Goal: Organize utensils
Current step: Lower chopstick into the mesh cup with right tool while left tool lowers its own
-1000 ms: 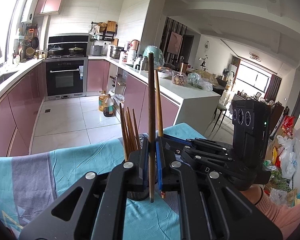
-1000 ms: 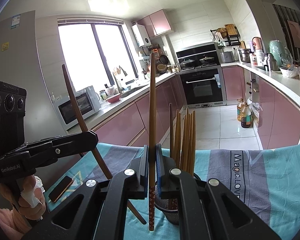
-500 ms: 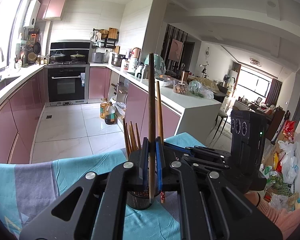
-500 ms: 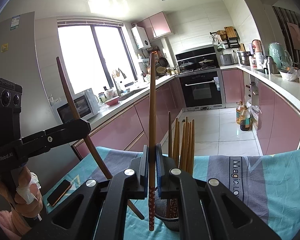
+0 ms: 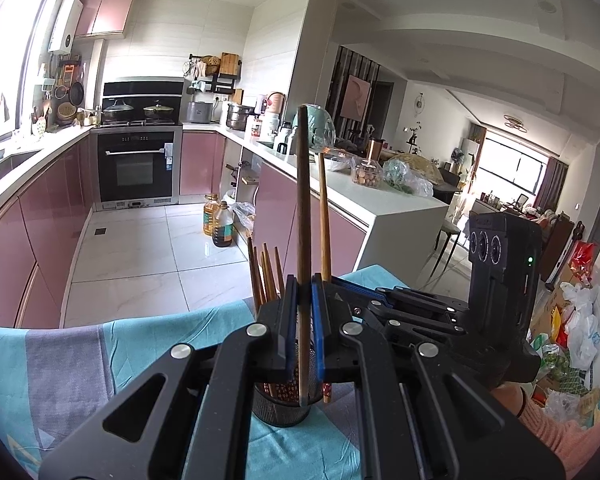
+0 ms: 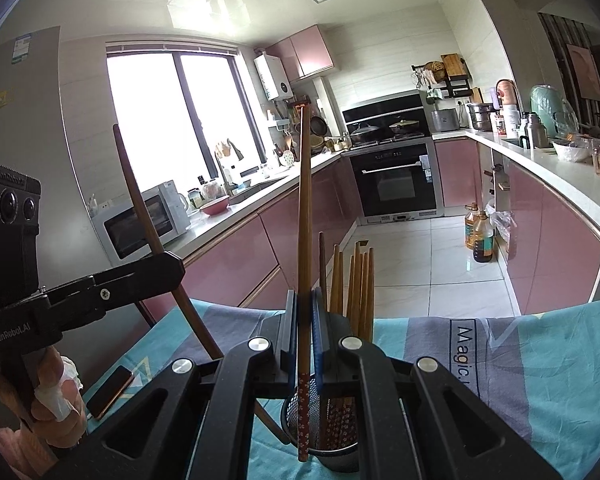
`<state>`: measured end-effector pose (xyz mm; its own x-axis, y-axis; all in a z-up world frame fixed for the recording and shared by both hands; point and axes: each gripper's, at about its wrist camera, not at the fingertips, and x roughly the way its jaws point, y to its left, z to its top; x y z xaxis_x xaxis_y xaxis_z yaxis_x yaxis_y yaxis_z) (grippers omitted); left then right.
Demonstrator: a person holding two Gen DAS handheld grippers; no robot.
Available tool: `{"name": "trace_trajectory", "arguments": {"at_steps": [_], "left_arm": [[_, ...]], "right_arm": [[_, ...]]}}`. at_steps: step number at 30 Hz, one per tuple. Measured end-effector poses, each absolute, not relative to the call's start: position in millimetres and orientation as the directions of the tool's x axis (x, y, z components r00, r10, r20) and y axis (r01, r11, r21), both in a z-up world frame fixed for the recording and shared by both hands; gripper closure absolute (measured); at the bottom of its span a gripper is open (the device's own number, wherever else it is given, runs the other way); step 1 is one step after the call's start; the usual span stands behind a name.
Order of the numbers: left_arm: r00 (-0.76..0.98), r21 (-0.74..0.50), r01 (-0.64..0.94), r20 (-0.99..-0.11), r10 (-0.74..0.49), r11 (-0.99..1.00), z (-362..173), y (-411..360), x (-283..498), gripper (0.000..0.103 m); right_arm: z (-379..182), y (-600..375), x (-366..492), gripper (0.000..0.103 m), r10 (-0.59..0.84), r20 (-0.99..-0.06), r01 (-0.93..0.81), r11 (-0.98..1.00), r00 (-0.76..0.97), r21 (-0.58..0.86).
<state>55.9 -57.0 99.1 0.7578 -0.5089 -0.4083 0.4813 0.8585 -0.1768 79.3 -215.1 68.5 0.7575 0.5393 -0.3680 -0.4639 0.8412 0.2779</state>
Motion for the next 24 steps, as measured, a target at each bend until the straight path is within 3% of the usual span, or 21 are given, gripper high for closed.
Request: {"name": "trace_trajectory", "arguments": {"at_steps": [24], "left_arm": [[0.757,-0.159,0.463,-0.441,-0.482,0.872,97.7,-63.8,70.2,0.096]], "right_arm": [[64.2,-217.0,93.4,0.097,0.517,-0.379,-0.434,0.854,0.768,0.286]]}}
